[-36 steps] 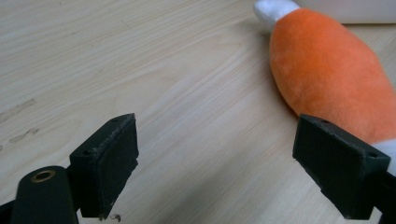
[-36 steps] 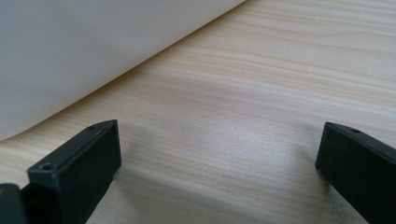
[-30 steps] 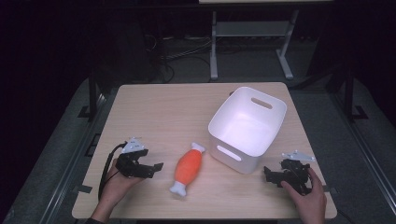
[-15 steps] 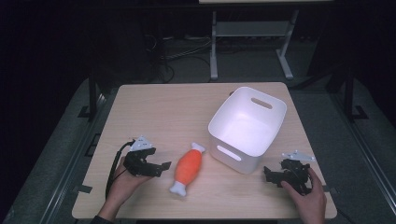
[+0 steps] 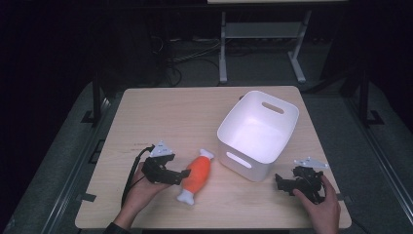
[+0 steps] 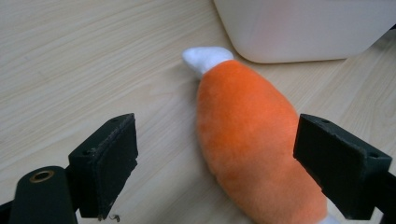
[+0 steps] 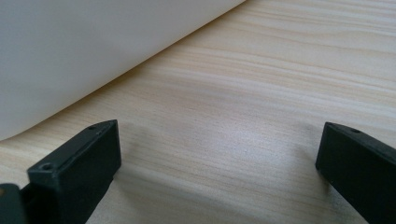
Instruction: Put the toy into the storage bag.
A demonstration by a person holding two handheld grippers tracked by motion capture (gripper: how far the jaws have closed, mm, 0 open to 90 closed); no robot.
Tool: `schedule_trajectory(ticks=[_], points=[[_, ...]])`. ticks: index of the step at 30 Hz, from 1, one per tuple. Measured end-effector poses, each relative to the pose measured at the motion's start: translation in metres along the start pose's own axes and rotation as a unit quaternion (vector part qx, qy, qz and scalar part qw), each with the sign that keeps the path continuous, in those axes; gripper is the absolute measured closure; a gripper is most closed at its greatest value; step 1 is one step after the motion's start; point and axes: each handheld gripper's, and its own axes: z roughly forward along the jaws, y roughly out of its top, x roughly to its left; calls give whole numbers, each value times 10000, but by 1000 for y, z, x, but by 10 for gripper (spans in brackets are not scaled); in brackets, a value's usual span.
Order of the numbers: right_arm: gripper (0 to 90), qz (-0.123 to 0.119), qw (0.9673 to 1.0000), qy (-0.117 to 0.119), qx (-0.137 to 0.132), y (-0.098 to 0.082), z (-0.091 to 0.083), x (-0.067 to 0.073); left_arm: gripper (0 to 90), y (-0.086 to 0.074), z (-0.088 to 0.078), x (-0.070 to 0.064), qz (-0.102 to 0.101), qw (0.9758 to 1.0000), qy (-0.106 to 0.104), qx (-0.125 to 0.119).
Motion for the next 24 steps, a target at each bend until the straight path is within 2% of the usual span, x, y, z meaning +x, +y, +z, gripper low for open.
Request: schedule_trajectory(ticks=[18,24], points=[[0,0,10000,0,1,0,0,0,120,11,27,-26,153,9997,68,149],[0,0,10000,0,1,0,0,0,119,14,35,-31,208,9994,186,198]])
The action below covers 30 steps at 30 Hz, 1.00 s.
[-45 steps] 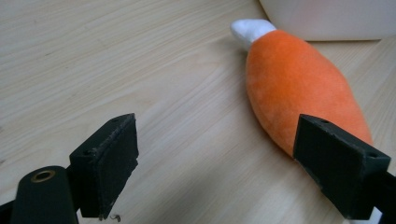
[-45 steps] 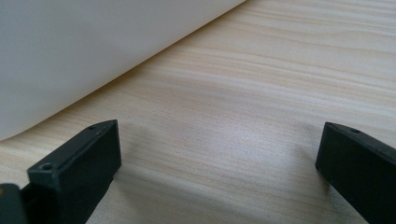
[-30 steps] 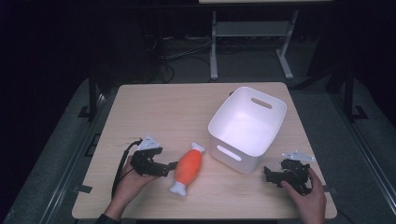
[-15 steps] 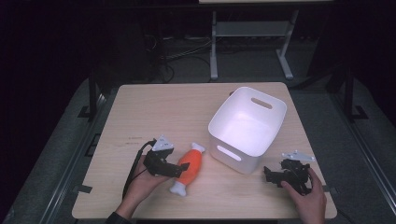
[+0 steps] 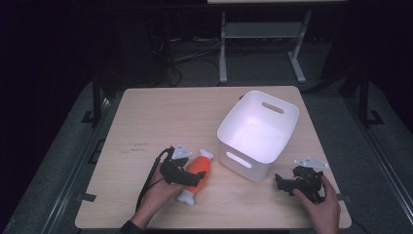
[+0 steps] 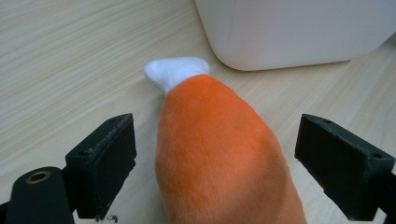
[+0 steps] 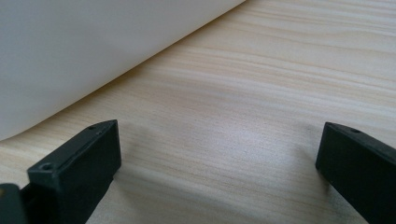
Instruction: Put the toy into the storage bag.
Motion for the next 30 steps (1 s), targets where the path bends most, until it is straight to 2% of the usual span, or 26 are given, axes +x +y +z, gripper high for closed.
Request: schedule_trajectory(ticks=[6,14,18,30], points=[[0,2,10000,0,-1,0,0,0,118,2,7,-5,41,10000,39,70],[0,0,10000,0,-1,0,0,0,118,1,17,-15,124,9995,221,204],[0,1,10000,0,-1,0,0,0,118,-1,20,-15,108,9991,311,250],[0,0,10000,0,-1,0,0,0,118,-7,23,-12,148,9983,333,450]])
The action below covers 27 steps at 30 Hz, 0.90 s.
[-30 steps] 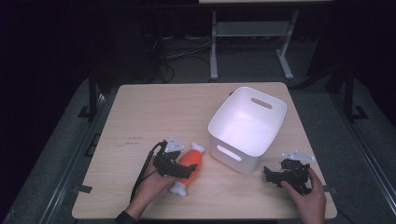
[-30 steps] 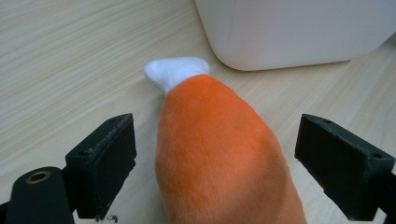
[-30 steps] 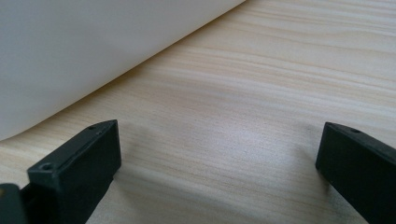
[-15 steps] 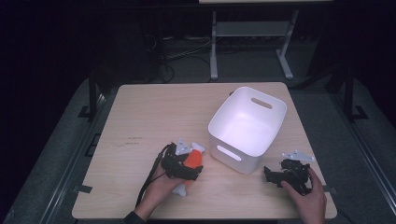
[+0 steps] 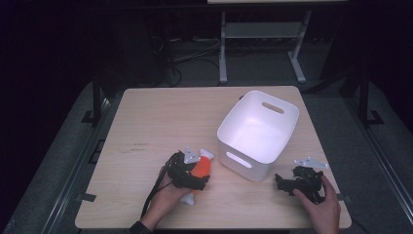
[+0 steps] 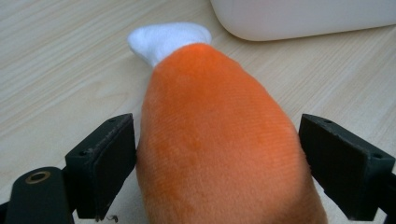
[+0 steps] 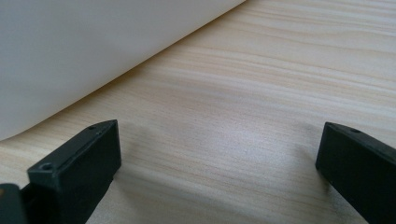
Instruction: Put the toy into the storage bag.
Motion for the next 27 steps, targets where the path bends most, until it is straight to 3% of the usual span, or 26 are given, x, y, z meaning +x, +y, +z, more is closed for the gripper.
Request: schedule_trajectory(ticks=[6,16,17,27], points=[[0,1,10000,0,0,0,0,0,118,-3,1,0,39,10000,-14,46],[0,1,10000,0,0,0,0,0,118,-6,3,-1,253,9996,-35,151],[0,1,10000,0,1,0,0,0,119,-6,4,-1,347,9992,-14,179],[0,2,10000,1,1,0,0,0,154,-6,3,1,317,9993,-82,164]])
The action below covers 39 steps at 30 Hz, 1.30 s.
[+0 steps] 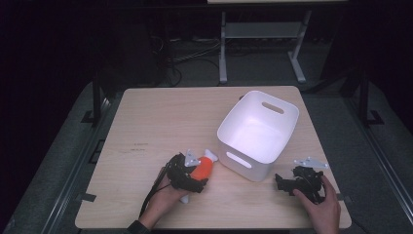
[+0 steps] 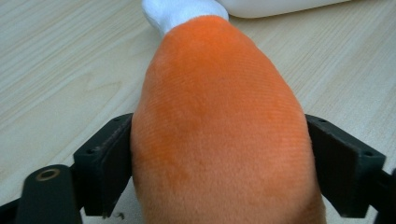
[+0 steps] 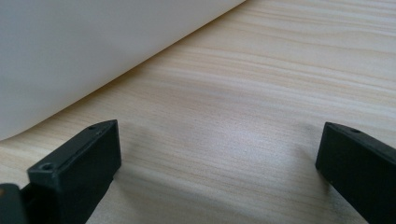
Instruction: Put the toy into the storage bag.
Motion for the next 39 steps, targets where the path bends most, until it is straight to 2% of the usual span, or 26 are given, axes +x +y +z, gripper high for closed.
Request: schedule_trajectory(ticks=[10,17,18,26,29,34,39], points=[[0,0,10000,0,0,0,0,0,229,0,-3,5,-18,9999,-132,-31],[0,-1,10000,0,1,0,0,0,240,-2,-5,10,20,9998,-196,-49],[0,-2,10000,0,0,0,0,0,241,-3,-6,13,42,9996,-277,-82],[0,-1,10000,-1,0,0,0,0,241,-7,-14,21,114,9987,-475,-162],[0,-1,10000,0,0,0,0,0,241,-8,-18,25,191,9978,-593,-205],[0,0,10000,0,0,0,0,0,241,-10,-23,29,194,9959,-810,-340],[0,0,10000,0,1,0,0,0,240,-10,-26,30,254,9955,-849,-334]])
